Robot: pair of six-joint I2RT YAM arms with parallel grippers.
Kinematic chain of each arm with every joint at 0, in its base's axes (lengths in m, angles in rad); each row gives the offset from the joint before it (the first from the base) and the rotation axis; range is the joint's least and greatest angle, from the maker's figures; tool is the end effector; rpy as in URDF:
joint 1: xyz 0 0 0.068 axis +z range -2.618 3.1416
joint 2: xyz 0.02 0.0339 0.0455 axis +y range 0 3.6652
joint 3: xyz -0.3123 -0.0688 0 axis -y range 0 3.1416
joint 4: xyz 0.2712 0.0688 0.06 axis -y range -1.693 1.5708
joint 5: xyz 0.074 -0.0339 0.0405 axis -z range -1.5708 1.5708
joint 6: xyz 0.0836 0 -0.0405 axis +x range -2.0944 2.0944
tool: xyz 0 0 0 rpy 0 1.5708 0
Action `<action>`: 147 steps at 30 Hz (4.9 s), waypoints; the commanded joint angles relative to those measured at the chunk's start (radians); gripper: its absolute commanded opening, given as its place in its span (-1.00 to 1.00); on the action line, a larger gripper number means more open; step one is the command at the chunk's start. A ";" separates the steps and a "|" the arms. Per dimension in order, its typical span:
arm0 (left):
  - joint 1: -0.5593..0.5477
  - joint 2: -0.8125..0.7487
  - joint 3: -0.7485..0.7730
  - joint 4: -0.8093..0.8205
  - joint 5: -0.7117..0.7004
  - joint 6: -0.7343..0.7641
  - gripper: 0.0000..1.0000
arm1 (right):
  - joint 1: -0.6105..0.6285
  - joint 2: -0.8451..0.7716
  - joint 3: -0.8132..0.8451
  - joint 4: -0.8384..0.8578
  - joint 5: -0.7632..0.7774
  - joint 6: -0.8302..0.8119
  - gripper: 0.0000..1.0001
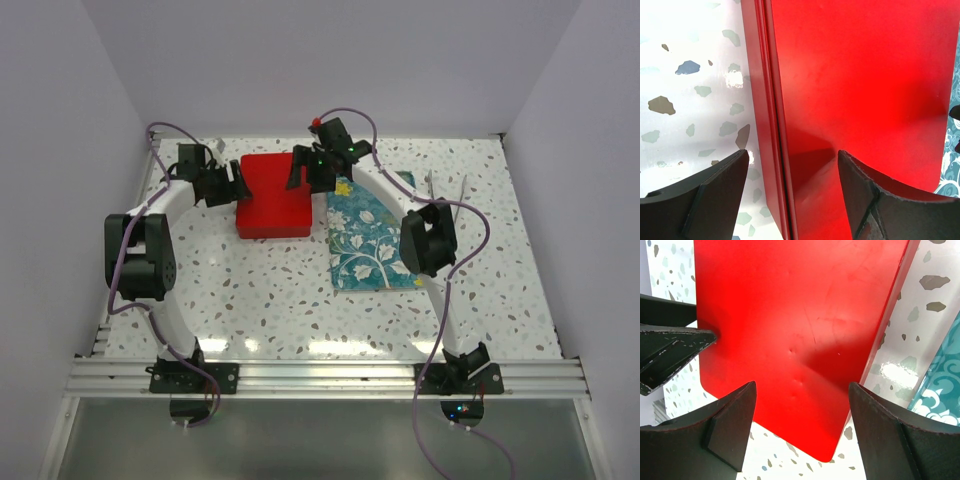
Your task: Pack the chocolate
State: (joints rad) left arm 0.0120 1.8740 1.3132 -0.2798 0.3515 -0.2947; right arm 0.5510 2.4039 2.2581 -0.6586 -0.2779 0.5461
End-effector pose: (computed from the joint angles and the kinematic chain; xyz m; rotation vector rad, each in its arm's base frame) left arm 0.4768 -0.0231 0.2045 -0.2066 2.4080 -0.5538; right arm 0.5292 0.3521 0.2323 -0.1472 2.5019 0.8246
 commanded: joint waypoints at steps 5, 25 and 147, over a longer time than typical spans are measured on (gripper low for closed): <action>-0.003 -0.033 0.031 0.005 0.006 0.017 0.55 | 0.009 -0.046 0.020 0.010 0.020 -0.009 0.56; -0.004 -0.036 0.026 0.008 0.009 0.017 0.57 | -0.011 -0.083 -0.089 0.099 0.008 0.034 0.79; -0.003 -0.022 0.354 -0.048 -0.180 -0.032 1.00 | -0.054 -0.158 0.028 0.241 0.232 -0.142 0.97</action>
State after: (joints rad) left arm 0.0105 1.9858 1.6398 -0.3328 0.2070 -0.3470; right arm 0.5007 2.4348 2.3508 -0.4957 -0.0441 0.4641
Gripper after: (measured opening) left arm 0.997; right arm 0.985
